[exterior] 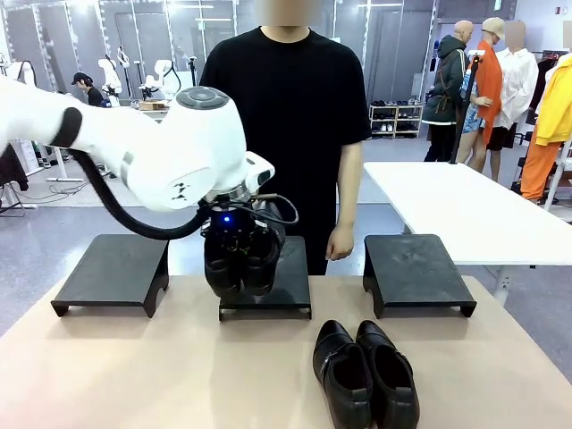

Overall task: Place the shoes on the stand as instructed by the person.
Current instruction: Pick up one pair of Shoes and place it on the Shoes Stand indicated by the person.

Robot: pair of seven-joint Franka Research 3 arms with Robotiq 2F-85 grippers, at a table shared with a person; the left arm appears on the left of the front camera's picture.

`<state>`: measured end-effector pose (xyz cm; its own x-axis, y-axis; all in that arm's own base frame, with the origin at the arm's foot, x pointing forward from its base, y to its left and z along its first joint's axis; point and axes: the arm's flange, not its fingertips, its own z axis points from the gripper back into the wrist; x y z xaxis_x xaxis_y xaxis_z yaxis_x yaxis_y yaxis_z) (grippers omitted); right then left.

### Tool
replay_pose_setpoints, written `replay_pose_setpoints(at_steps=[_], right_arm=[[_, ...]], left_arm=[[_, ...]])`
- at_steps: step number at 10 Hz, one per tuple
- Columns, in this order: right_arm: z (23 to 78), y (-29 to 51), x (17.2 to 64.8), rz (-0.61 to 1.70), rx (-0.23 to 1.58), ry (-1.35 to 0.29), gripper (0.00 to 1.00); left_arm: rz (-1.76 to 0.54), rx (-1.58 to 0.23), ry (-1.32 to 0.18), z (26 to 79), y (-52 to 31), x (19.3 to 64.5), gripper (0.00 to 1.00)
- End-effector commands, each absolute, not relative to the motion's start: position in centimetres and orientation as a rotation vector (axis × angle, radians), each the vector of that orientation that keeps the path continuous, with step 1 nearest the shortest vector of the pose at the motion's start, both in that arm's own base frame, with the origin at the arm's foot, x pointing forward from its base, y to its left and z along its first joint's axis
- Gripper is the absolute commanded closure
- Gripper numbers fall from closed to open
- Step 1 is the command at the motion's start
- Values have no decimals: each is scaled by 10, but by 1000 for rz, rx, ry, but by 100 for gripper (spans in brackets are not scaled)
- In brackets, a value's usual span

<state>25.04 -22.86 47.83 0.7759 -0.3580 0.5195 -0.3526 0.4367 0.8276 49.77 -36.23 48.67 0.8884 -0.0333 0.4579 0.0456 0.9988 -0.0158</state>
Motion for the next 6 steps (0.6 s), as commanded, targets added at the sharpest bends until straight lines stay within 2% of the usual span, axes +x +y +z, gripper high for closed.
replay_pose_setpoints(at_steps=[1,6], right_arm=[[480,-230,251,10,1154,-744,0],[480,-230,251,10,1154,-744,0]], left_arm=[[-15,-16,-531,491,-387,521,93],[-25,14,-552,461,-398,547,93]])
